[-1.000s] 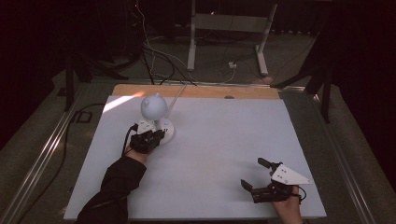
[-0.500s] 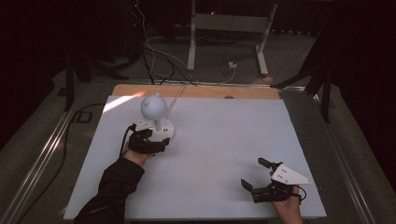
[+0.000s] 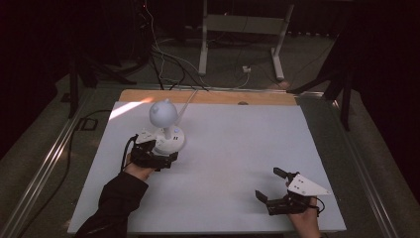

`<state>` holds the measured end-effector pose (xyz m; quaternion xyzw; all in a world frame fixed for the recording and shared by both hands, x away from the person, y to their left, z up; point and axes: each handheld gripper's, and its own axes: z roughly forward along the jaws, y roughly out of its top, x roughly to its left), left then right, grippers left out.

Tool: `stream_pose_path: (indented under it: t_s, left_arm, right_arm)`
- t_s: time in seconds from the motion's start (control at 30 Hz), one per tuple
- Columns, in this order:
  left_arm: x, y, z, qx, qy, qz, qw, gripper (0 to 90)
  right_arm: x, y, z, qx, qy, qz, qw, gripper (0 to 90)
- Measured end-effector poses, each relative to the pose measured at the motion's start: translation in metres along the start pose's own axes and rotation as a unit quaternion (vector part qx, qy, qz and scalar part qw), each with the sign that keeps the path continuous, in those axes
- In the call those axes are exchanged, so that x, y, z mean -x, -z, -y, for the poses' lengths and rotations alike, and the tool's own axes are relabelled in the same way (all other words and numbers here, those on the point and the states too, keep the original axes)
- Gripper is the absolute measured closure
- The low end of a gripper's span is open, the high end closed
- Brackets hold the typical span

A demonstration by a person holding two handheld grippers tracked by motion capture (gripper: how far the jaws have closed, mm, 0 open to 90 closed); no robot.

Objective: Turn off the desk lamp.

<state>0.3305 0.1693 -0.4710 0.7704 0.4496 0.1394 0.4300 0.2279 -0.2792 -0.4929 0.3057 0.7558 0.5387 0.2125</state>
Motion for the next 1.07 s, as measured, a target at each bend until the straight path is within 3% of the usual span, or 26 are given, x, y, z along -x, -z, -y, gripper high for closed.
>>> stream_pose_path:
  t_s: [0.67,1.07]
  left_arm:
    - [0.007,0.028,0.039,-0.009,-0.012,0.037,0.9992,0.5]
    - [0.01,0.026,0.06,-0.029,-0.034,0.048,0.9979,0.5]
  right_arm:
    - [-0.001,-0.002,-0.001,-0.001,0.0,-0.003,1.0,0.0]
    - [-0.001,-0.003,0.0,-0.003,0.0,-0.004,1.0,0.0]
